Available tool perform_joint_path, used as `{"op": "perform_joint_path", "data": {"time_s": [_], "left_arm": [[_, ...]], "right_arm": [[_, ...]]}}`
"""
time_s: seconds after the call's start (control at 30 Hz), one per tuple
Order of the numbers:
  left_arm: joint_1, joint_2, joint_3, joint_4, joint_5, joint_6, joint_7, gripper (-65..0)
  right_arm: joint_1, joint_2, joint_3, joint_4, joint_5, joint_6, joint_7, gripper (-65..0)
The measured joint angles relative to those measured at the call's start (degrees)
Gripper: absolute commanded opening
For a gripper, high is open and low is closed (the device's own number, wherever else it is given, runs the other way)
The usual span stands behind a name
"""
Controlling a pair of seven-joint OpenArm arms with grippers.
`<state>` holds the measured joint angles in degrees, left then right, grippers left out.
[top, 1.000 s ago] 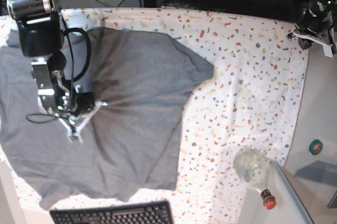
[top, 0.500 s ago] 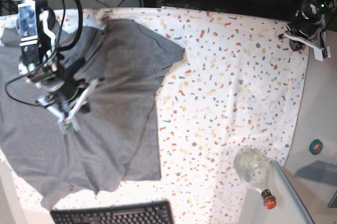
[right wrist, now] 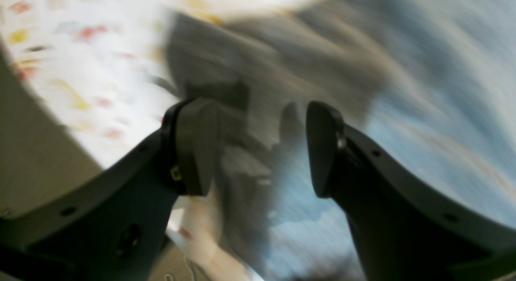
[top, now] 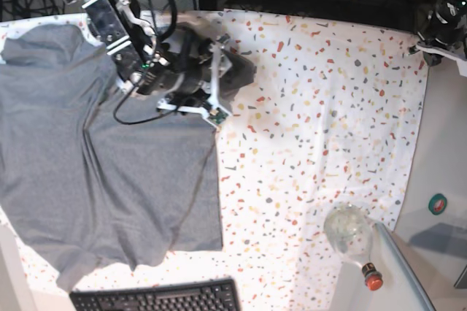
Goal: Layout the t-shirt on the table in an organized manner, then fold the t-shirt properly
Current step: 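Grasp the shirt shoulder with the right gripper and pull it outward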
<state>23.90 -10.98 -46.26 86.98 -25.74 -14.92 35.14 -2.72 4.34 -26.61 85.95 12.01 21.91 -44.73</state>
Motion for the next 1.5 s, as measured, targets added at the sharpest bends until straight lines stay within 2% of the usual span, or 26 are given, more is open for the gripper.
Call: {"op": "perform_joint_path", "data": {"time_s": [0.27, 0.37, 0.43, 0.47, 0.53, 0.57, 0.7, 0.83, 0.97, 1.07, 1.17, 1.23, 1.4, 1.5], "left_arm": [[0.04, 0.15, -0.07, -3.39, -0.04, -0.09, 0.15, -65.0], [0.04, 0.17, -0.2, -3.63, -0.07, -0.11, 0.09, -65.0], [0.07, 0.2, -0.2, -3.72, -0.07, -0.13, 0.13, -65.0], [0.09, 0.17, -0.2, -3.72, -0.07, -0.13, 0.15, -65.0], [0.07, 0.15, -0.2, -3.72, -0.04, -0.11, 0.13, -65.0], [0.07, 0.15, -0.2, -3.72, -0.07, -0.13, 0.13, -65.0], [0.04, 0.2, 0.24, -3.72, -0.07, -0.13, 0.15, -65.0], [-0.07, 0.17, 0.07, -3.69, -0.02, -0.11, 0.17, -65.0], [-0.07, -0.72, -0.02, -3.58, -0.04, -0.11, 0.2, -65.0], [-0.24, -1.97, -0.22, -3.48, 0.0, -0.04, -0.02, -65.0], [-0.2, -2.86, -0.26, -3.5, -0.07, -0.11, -0.02, -65.0], [-0.22, -2.89, -0.24, -3.54, -0.04, -0.11, 0.0, -65.0], [-0.17, -3.17, -0.17, -3.63, -0.07, -0.11, 0.13, -65.0], [-0.24, -3.21, -0.17, -3.63, -0.07, -0.13, 0.11, -65.0]], "right_arm": [[2.05, -2.49, -1.79, -3.15, -0.04, -0.17, 0.11, -30.9], [2.23, -2.29, -1.62, -3.28, -0.37, -0.17, 0.09, -31.7], [2.21, -2.14, -1.51, -3.5, -0.44, -0.17, 0.04, -38.7], [2.19, -2.16, -1.51, -3.5, -0.44, -0.2, 0.09, -45.8], [2.19, -2.19, -1.66, -3.5, -0.39, -0.2, 0.11, -64.1], [2.19, -2.21, -1.75, -3.5, -0.37, -0.22, 0.04, -65.0], [1.46, -2.49, -1.75, -2.84, -0.52, -0.24, -0.31, -65.0], [1.27, -3.28, -1.75, 2.4, -0.52, -0.42, -0.55, -65.0], [7.15, -3.58, -1.07, 5.18, -0.07, -0.44, -2.08, -65.0], [12.57, -3.56, 5.11, 5.92, -0.7, -4.17, -6.29, -65.0], [15.21, -2.78, 7.74, 10.43, -1.64, -4.98, -9.84, -65.0], [14.8, -3.17, 4.83, 12.48, -1.42, -4.98, -10.99, -65.0], [4.98, -9.6, -2.82, 11.26, 0.42, -4.33, -7.15, -65.0], [4.42, -10.08, -7.13, 5.68, -0.55, -5.22, -2.69, -65.0]]}}
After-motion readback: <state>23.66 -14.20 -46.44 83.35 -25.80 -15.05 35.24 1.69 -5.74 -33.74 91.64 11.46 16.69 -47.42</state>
